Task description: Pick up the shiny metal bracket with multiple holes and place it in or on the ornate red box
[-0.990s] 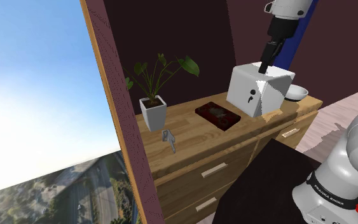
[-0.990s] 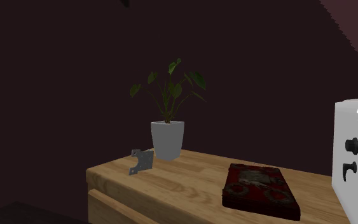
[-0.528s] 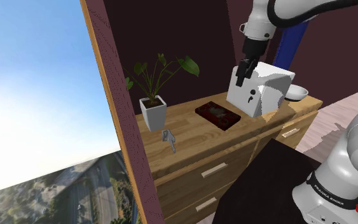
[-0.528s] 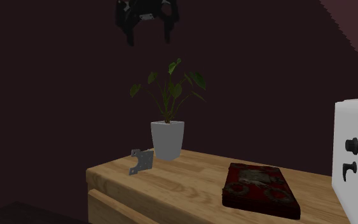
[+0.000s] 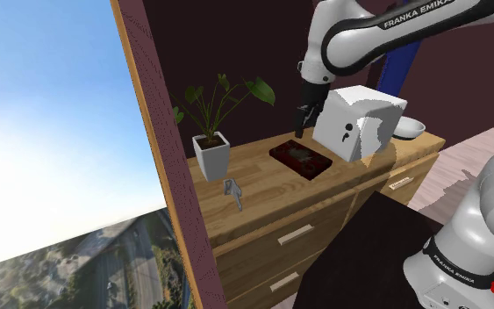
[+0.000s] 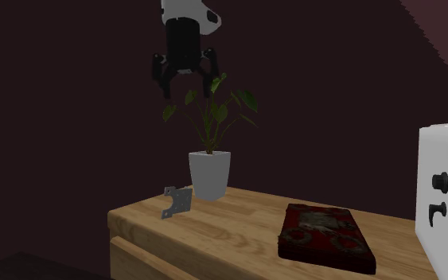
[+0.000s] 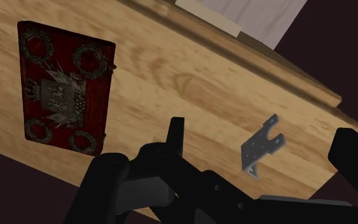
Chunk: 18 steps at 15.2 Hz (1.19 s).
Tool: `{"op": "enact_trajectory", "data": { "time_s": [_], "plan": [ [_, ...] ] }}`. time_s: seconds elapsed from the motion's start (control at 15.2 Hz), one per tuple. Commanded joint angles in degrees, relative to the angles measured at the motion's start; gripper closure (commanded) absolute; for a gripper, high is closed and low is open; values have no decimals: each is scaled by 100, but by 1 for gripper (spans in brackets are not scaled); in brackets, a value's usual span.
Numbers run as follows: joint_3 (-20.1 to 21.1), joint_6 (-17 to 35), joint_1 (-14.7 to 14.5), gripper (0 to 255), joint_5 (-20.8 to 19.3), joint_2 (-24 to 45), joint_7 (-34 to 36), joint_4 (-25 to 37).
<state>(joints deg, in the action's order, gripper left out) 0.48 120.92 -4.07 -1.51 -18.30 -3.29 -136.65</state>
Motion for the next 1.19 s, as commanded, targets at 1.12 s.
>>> {"op": "enact_trajectory", "data": {
  "time_s": [1.12],
  "plan": [
    [282,1535,-354,0,-126,4176,564,2452]
  ]
}}
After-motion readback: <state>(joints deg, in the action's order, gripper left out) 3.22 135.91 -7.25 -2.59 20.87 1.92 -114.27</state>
